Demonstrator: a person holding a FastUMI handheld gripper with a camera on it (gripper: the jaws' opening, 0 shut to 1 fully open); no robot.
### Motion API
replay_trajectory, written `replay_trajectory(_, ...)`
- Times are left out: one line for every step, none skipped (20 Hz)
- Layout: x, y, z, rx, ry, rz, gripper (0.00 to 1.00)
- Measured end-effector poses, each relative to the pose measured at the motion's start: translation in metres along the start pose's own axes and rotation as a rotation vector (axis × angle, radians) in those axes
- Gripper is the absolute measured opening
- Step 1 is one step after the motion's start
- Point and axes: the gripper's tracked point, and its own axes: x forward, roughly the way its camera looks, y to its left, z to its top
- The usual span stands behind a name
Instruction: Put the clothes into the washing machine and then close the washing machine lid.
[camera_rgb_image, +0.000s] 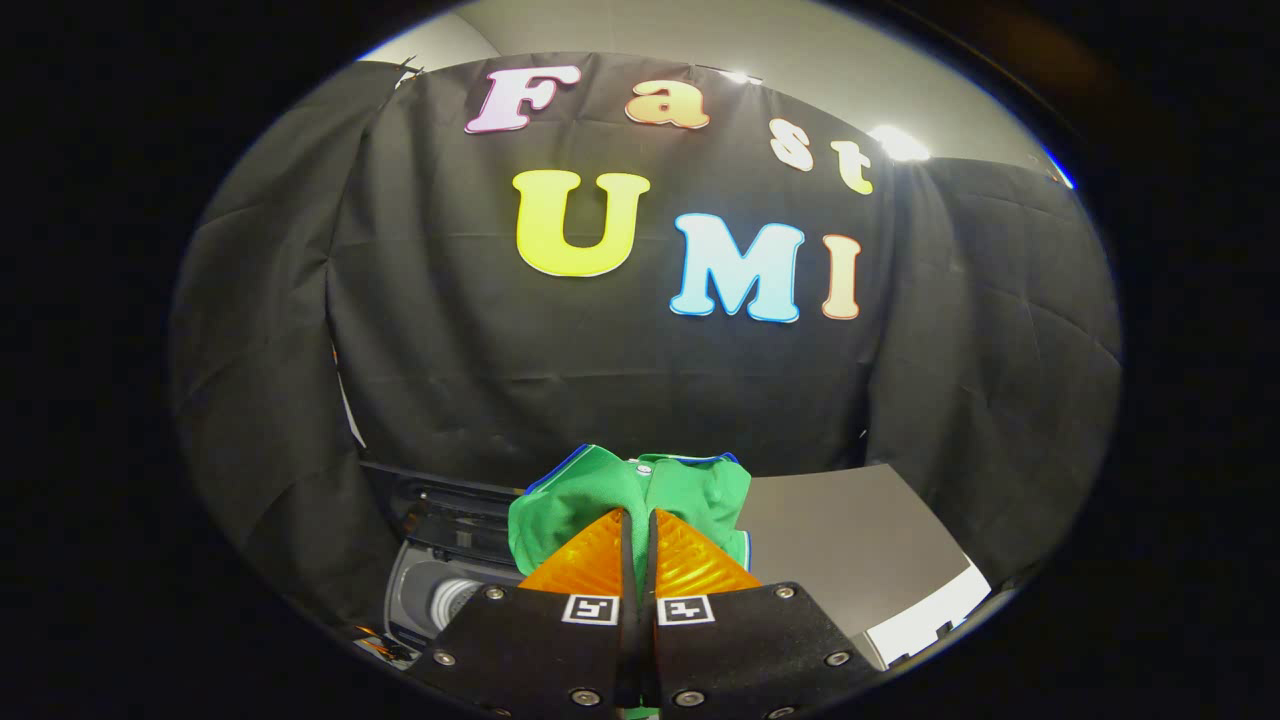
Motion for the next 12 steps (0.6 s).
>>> replay_trajectory(-0.001, 0.011, 0.0, 0.003, 0.0, 0.01, 0.0)
replay_trajectory(-0.003, 0.018, -0.003, 0.008, 0.001, 0.019, 0.0)
replay_trajectory(-0.004, 0.027, -0.004, 0.014, 0.006, 0.026, 0.0)
replay_trajectory(-0.004, 0.035, -0.008, 0.019, 0.015, 0.034, 0.0)
replay_trajectory(-0.005, 0.044, -0.011, 0.022, 0.02, 0.043, 0.0)
replay_trajectory(-0.006, 0.052, -0.014, 0.023, 0.027, 0.053, 0.0)
replay_trajectory(-0.006, 0.06, -0.016, 0.022, 0.03, 0.062, 0.0)
replay_trajectory(-0.006, 0.068, -0.019, 0.02, 0.035, 0.074, 0.0)
replay_trajectory(-0.005, 0.076, -0.021, 0.016, 0.04, 0.084, 0.0)
replay_trajectory(-0.004, 0.084, -0.024, 0.013, 0.044, 0.093, 0.0)
replay_trajectory(-0.002, 0.091, -0.026, 0.013, 0.051, 0.103, 0.0)
replay_trajectory(0.0, 0.097, -0.031, 0.012, 0.058, 0.111, 0.0)
